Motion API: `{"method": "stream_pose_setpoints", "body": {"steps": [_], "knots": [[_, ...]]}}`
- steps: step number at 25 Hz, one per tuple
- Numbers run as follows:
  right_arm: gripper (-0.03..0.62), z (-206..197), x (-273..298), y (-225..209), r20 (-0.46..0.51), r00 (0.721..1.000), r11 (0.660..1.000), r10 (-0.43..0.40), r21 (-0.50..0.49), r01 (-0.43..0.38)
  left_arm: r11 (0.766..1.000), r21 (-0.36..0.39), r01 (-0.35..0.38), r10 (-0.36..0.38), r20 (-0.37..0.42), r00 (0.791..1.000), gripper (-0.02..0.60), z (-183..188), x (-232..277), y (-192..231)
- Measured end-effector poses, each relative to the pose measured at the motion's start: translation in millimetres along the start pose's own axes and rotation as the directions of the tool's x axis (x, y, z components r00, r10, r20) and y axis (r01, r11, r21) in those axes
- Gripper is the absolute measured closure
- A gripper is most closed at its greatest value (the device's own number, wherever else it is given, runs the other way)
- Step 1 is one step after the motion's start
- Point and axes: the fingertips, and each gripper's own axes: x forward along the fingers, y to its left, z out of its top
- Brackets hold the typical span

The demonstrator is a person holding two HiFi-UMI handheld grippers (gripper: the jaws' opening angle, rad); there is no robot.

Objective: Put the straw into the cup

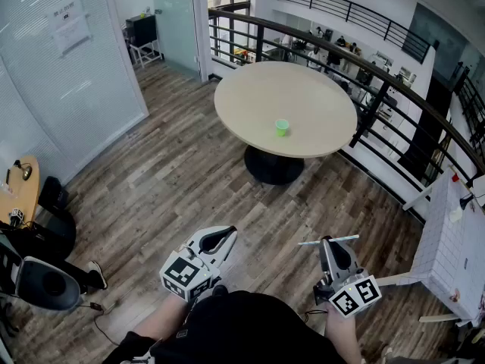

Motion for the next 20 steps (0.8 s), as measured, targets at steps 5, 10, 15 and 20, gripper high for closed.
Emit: {"method": "stream_pose_setpoints", "body": {"steps": [5,10,15,20], "knots": [[0.562,-1.5,3.6,3.6,-0.001,1.0,1.0,-0.003,0.002,0.003,1.0,-0.002,0.006,-0.006,0.002,1.0,0.566,0.3,-1.2,3.8],[0.562,-5.3,12.9,9.7,-0.004,1.0,1.0,0.003,0.014,-0.003,1.0,-0.007,0.02,-0.02,0.002,1.0,0.566,-1.9,-3.4,10.4],[0.562,-5.1,33.4,25.9,0.008,1.0,0.999,0.024,0.032,-0.024,0.999,-0.021,0.024,-0.024,0.005,1.0,0.566,-5.4,-14.8,26.7],[0.562,-11.2,57.6,50.1,0.007,1.0,0.999,0.031,0.034,-0.031,0.999,-0.031,0.026,-0.026,0.012,1.0,0.566,-8.8,-36.3,50.6]]}}
